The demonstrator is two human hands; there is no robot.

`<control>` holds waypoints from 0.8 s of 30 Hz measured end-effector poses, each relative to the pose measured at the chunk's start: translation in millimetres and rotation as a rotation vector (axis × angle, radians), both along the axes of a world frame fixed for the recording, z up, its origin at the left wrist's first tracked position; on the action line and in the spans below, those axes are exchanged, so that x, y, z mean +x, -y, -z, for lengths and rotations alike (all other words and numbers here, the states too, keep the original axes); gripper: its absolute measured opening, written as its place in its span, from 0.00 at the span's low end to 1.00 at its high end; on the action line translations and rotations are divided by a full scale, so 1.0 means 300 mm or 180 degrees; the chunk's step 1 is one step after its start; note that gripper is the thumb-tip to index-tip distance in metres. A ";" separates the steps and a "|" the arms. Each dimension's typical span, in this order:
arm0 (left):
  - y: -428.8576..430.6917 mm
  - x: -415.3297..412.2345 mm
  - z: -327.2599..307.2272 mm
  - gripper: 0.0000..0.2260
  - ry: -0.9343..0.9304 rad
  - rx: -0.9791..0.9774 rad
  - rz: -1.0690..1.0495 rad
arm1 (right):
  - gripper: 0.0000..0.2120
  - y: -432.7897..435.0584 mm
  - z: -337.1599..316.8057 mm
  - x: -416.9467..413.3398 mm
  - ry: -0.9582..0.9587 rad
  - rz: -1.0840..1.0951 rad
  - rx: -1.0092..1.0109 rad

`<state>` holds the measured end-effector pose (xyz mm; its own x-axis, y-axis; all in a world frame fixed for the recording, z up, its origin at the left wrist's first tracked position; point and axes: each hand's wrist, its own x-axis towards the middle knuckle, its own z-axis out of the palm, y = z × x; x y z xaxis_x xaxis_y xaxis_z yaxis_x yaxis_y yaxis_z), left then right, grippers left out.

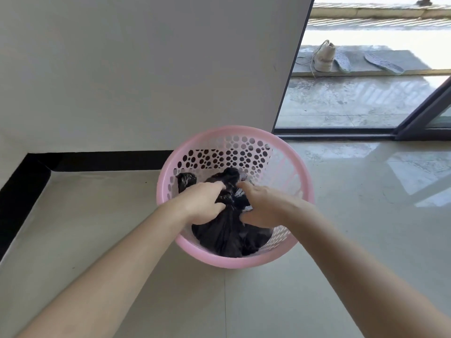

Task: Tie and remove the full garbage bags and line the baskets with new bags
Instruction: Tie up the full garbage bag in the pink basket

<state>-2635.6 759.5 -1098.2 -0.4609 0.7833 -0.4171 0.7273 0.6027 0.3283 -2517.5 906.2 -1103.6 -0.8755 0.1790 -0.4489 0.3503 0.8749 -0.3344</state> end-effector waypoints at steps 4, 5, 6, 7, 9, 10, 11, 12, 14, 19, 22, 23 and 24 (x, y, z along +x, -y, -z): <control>-0.033 -0.007 0.008 0.14 -0.0060 -0.0123 0.0016 | 0.20 0.006 0.011 -0.017 0.0078 -0.0265 0.0232; -0.038 -0.010 -0.005 0.13 0.0005 0.0016 -0.0115 | 0.17 0.002 -0.001 -0.019 -0.0023 -0.0239 0.0278; -0.039 -0.010 -0.025 0.12 0.0100 0.0161 -0.0273 | 0.15 -0.003 -0.021 -0.018 -0.0128 -0.0173 0.0325; -0.038 -0.008 -0.053 0.11 0.0182 0.0301 -0.0442 | 0.14 -0.010 -0.049 -0.014 -0.0235 -0.0084 0.0357; -0.035 0.000 -0.132 0.11 0.0204 0.0575 -0.0676 | 0.13 -0.022 -0.129 -0.003 -0.0482 0.0079 0.0387; -0.032 0.006 -0.184 0.11 0.0155 0.0719 -0.0718 | 0.13 -0.026 -0.182 0.003 -0.0606 0.0126 0.0415; -0.029 0.012 -0.245 0.10 0.0109 0.0861 -0.0744 | 0.13 -0.027 -0.244 0.010 -0.0707 0.0148 0.0447; -0.023 0.019 -0.315 0.10 0.0086 0.0970 -0.0757 | 0.13 -0.027 -0.315 0.016 -0.0770 0.0153 0.0473; -0.016 0.028 -0.482 0.09 0.0079 0.1078 -0.0732 | 0.14 -0.028 -0.482 0.026 -0.0827 0.0144 0.0503; -0.027 0.044 -1.050 0.09 0.0031 0.1120 -0.0635 | 0.15 -0.039 -1.053 0.054 -0.0834 0.0083 0.0565; -0.044 0.046 -1.492 0.10 -0.0048 0.1182 -0.0495 | 0.16 -0.068 -1.501 0.071 -0.0952 0.0062 0.0634; -0.053 0.044 -1.650 0.10 -0.0086 0.1218 -0.0454 | 0.16 -0.083 -1.659 0.079 -0.1012 0.0051 0.0655; -0.065 0.042 -1.812 0.10 -0.0148 0.1260 -0.0393 | 0.16 -0.099 -1.819 0.086 -0.1077 0.0041 0.0689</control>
